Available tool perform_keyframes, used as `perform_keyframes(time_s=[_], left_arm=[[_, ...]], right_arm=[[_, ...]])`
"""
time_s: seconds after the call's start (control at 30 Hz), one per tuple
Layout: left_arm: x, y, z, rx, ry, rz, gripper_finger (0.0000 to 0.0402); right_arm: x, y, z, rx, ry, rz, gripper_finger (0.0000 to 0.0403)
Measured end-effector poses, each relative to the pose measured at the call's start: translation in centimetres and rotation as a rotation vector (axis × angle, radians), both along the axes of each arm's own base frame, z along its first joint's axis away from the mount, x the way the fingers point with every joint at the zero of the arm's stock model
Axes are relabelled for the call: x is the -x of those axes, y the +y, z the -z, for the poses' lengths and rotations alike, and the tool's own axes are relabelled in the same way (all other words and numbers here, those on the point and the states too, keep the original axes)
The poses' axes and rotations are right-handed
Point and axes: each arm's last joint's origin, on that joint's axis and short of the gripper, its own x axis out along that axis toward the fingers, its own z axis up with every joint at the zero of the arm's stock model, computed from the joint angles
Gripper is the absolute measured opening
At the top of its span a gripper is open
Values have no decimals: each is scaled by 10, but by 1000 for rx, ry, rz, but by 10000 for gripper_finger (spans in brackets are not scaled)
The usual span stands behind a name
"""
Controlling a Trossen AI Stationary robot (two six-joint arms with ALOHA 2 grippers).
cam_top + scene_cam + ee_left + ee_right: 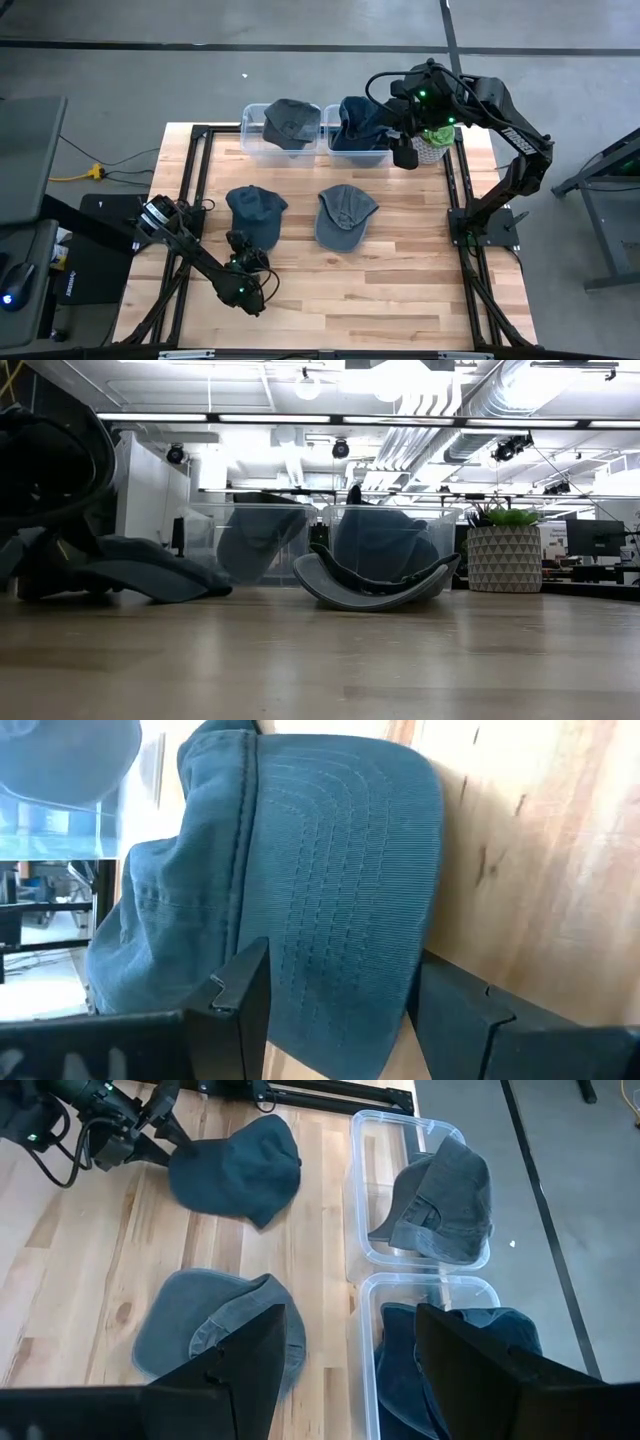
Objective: Pick & Place hat
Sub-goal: Put the blue cap into the right transparent bin
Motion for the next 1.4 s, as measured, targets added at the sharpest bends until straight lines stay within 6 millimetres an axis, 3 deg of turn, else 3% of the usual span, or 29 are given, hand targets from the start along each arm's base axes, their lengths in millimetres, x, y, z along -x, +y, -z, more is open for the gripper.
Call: perform_keyframes(time_s=[0.27, 0.37, 0.53, 0.83, 1.03, 1.17, 1.4], left_arm=[[0, 1, 0, -18, -15, 11, 165], [0, 0, 0, -15, -14, 9, 126], [0, 0, 1, 12, 0, -4, 20], [-3, -5, -2, 89, 3, -55, 0], [-7, -9, -27, 36, 41, -63, 1], [-8, -8, -56, -37, 42, -78, 1], [-3, -1, -101, 0, -176, -122, 1]], right_arm=[[0, 0, 0, 0, 0, 1, 216], [0, 0, 0, -5, -1, 6, 216], [0, 1, 0, -12, -6, 10, 216], [-6, 9, -3, -4, -50, -20, 216], [-7, 11, -4, 3, -49, -19, 216], [-7, 11, -4, 2, -49, -16, 216], [-7, 11, -4, -8, -51, -7, 216]])
